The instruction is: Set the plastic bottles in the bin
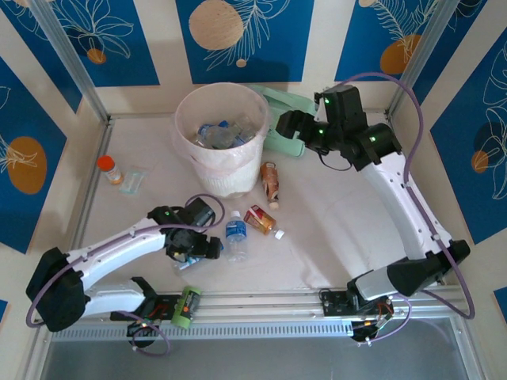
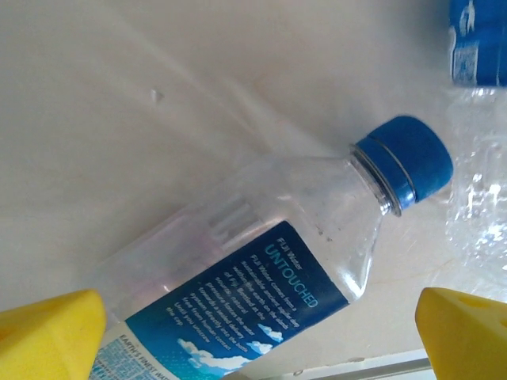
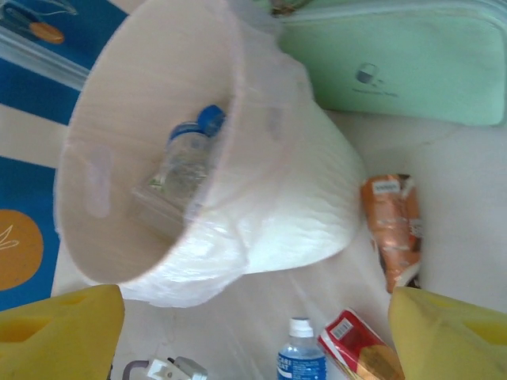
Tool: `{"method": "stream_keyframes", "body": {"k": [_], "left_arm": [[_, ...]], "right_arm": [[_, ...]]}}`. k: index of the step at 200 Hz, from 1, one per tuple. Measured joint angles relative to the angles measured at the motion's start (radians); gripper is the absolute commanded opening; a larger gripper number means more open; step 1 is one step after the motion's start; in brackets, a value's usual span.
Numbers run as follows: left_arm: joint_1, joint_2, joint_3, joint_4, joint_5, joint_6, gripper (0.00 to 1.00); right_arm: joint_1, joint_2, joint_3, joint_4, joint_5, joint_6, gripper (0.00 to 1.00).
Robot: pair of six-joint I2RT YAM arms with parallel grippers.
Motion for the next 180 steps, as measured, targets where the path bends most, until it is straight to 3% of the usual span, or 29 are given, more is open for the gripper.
{"method": "stream_keyframes", "body": {"k": [46, 104, 128, 180], "left_arm": [[-0.032, 0.057, 0.001, -0.007, -0.027, 0.011, 1.0], [-0.032, 0.182, 0.01, -0.016, -0.088, -0.019, 0.96], [-0.03, 0.221, 0.018, -0.004, -0.091, -0.02, 0.91], [-0.01, 0.292, 0.031, 0.031, -0.085, -0.007, 0.65]], "right_arm": [[-0.064, -0.092, -0.156, 0.026, -0.032, 0.03, 0.92], [-0.094, -0.129, -0.201, 0.034, -0.059, 0.037, 0.92], [-0.104, -0.136, -0.204, 0.034, -0.066, 0.037, 0.92], [-0.114, -0.164, -0.258, 0.034, -0.076, 0.037, 0.89]]}}
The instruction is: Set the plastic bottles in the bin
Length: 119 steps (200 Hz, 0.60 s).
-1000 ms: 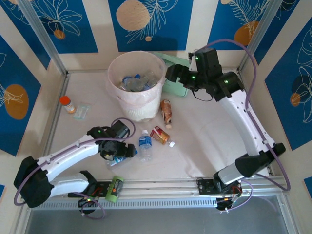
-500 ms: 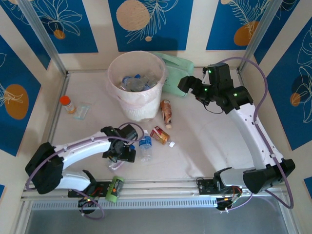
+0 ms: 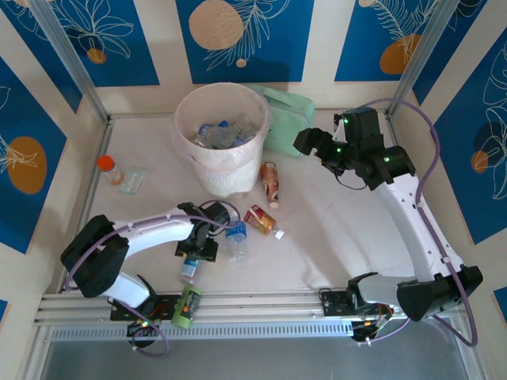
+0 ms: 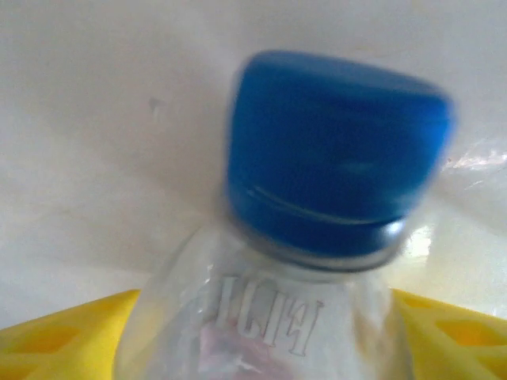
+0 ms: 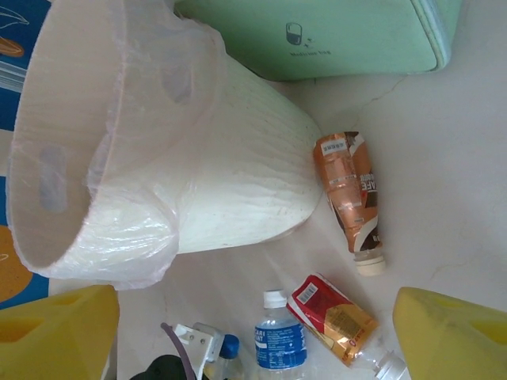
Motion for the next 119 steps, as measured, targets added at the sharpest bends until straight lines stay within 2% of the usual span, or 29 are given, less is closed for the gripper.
{"method": "stream_keyframes", "body": {"k": [63, 95, 119], "left_arm": [[0.001, -0.002, 0.027, 0.006, 0.019, -0.007, 0.5], [0.001, -0.034, 0.065, -0.032, 0.025, -0.01, 0.49], [0.001, -0.134, 0.145, -0.108, 0.017, -0.021, 0.51]], "right_arm": [[-0.024, -0.035, -0.089, -0.009, -0.004, 0.0, 0.87], [-0.034, -0.047, -0.09, -0.012, -0.003, 0.0, 0.86], [-0.039, -0.053, -0.09, -0.012, -0.003, 0.0, 0.86]]}}
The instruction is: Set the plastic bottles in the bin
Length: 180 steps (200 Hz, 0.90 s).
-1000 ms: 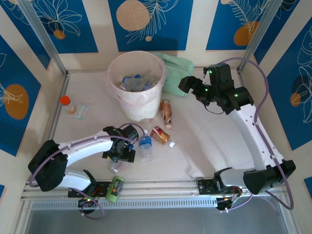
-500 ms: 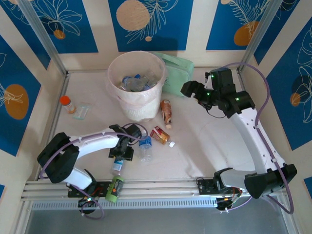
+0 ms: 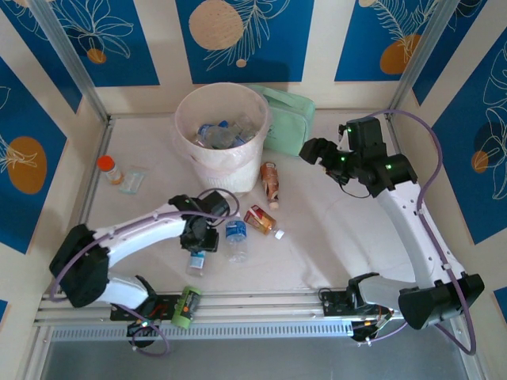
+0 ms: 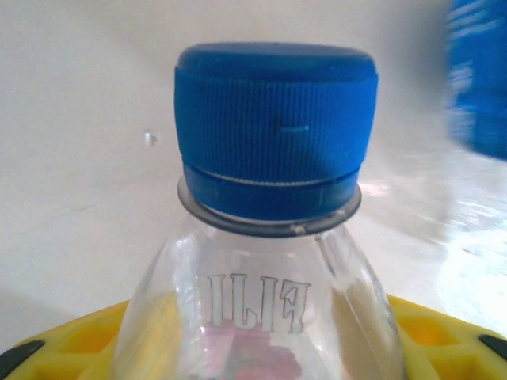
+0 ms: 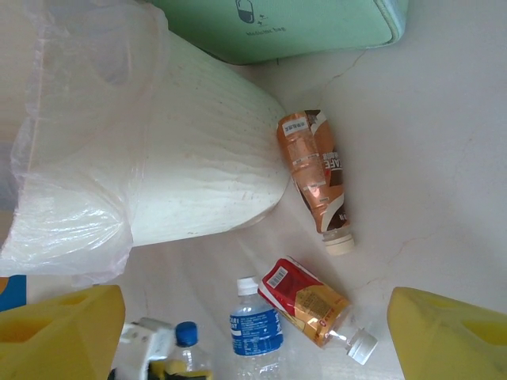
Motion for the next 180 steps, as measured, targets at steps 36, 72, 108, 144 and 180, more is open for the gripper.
{"method": "stream_keyframes", "body": {"k": [36, 72, 108, 144, 180], "left_arm": [[0.023, -0.139, 0.278, -0.183, -0.063, -0.009, 0.52], [0.091, -0.111, 0.714, -0.33, -0.169, 0.053, 0.52], [0.182, 0.045, 1.075, -0.346, -0.196, 0.145, 0.53], [0.262, 0.29, 1.376, -0.293, -0.155, 0.2, 0.53], [0.325, 0.534, 1.604, -0.244, -0.087, 0.219, 0.53]], "right_arm": [[0.0, -0.005, -0.014, 0.006, -0.003, 0.0, 0.86], [0.001, -0.006, -0.042, 0.008, -0.011, 0.0, 0.85], [0.033, -0.006, -0.053, 0.013, -0.01, 0.001, 0.85], [0.092, -0.006, -0.113, 0.016, -0.006, 0.009, 0.85], [0.133, -0.006, -0.171, 0.015, 0.0, 0.027, 0.85]]}}
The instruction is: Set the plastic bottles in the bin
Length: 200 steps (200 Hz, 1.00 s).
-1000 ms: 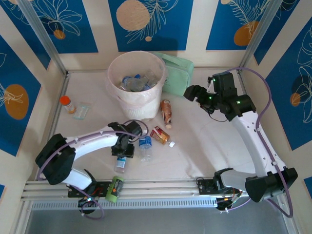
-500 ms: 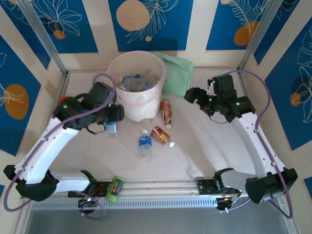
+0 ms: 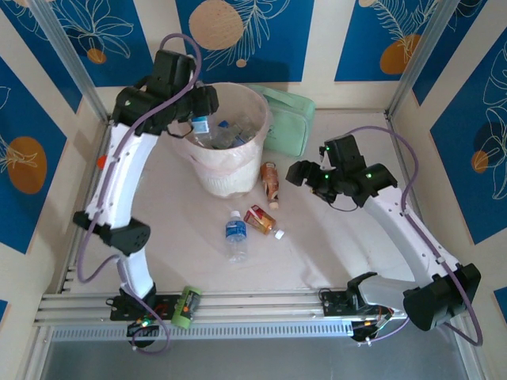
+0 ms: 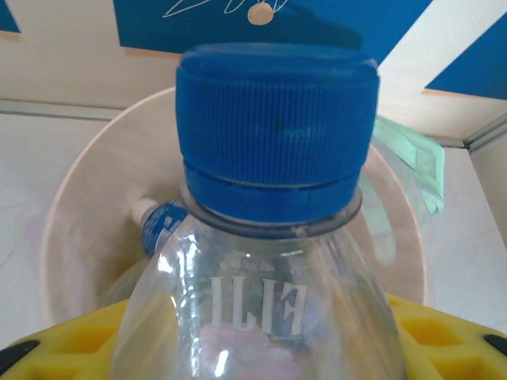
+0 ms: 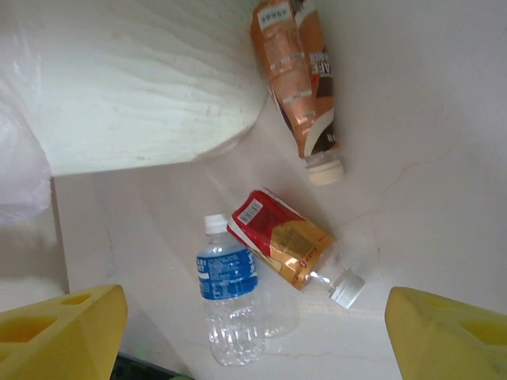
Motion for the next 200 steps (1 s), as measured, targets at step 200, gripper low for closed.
{"method": "stream_keyframes", "body": {"k": [200], "left_arm": [[0.121, -0.645, -0.885, 0.306, 0.094, -0.086, 0.85]], "right_arm": [[0.007, 0.478, 0.035, 0.237, 0.011, 0.0, 0.91]]}}
